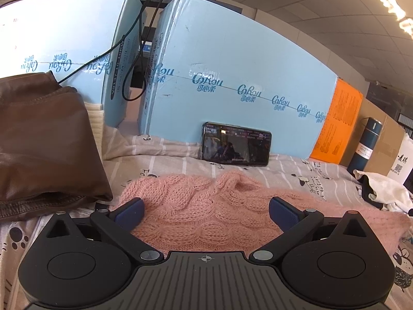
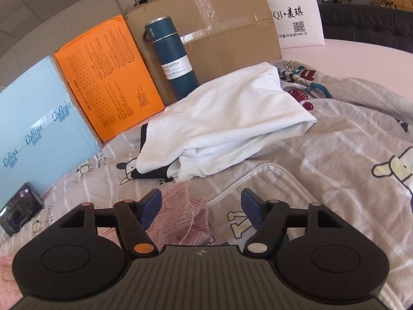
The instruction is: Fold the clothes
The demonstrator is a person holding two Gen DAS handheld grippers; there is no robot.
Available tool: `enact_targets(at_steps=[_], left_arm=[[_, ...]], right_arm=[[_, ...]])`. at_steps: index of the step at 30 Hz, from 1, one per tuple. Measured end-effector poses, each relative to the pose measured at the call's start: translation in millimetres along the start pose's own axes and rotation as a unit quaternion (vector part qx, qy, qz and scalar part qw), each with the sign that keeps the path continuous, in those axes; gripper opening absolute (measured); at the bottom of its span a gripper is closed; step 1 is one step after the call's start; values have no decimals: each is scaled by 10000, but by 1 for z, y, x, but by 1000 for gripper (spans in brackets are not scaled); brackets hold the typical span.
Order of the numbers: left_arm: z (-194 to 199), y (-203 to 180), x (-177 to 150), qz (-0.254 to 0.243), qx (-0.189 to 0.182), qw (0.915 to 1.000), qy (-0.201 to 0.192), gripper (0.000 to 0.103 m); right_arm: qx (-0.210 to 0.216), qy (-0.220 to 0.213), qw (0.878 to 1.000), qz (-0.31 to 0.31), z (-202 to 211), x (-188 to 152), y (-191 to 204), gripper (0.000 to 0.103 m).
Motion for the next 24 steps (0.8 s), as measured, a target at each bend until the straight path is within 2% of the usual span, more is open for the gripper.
enact_targets(at_steps=[4, 9, 13, 16, 17, 18, 20, 21, 24], left_arm=[[2, 1, 1, 82, -24, 10000, -15, 103], [4, 1, 2, 182, -77, 9998, -38, 103], [4, 2, 3, 235, -107, 9997, -31, 103], [3, 3, 3, 294, -136, 9995, -4, 103], [3, 4, 3, 308, -136, 9994, 1, 103], [3, 4, 3, 317, -137, 9994, 5, 103], [3, 5, 3, 330, -139, 9994, 11, 103], [2, 5, 3, 337, -140, 9993, 13, 103], [2, 6, 2, 343, -144, 9993, 17, 103]], right_arm=[[459, 584, 9950, -665, 2, -12, 3, 78], [956, 1241, 9788, -1323, 1, -25, 11, 84], [916, 1093, 9822, -1225, -13, -27, 28, 89], [820, 756, 9859, -1248, -25, -29, 36, 88], [730, 618, 9885, -1167, -28, -30, 41, 79], [643, 497, 9909, -1075, -30, -31, 45, 59], [514, 350, 9946, -830, -33, -35, 51, 28], [538, 272, 9953, -752, -32, -36, 53, 21], [747, -163, 9934, -856, -13, -28, 51, 16]])
Point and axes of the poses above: each gripper's, at about its wrist camera, not at the fingertips, and z roughly against the way its jaws point, y to its left, x to its top, the point moved 5 cm from there along -z, roughly the way its jaws point, and after that the axes turned 6 degrees about -y, right-handed, at the moved point
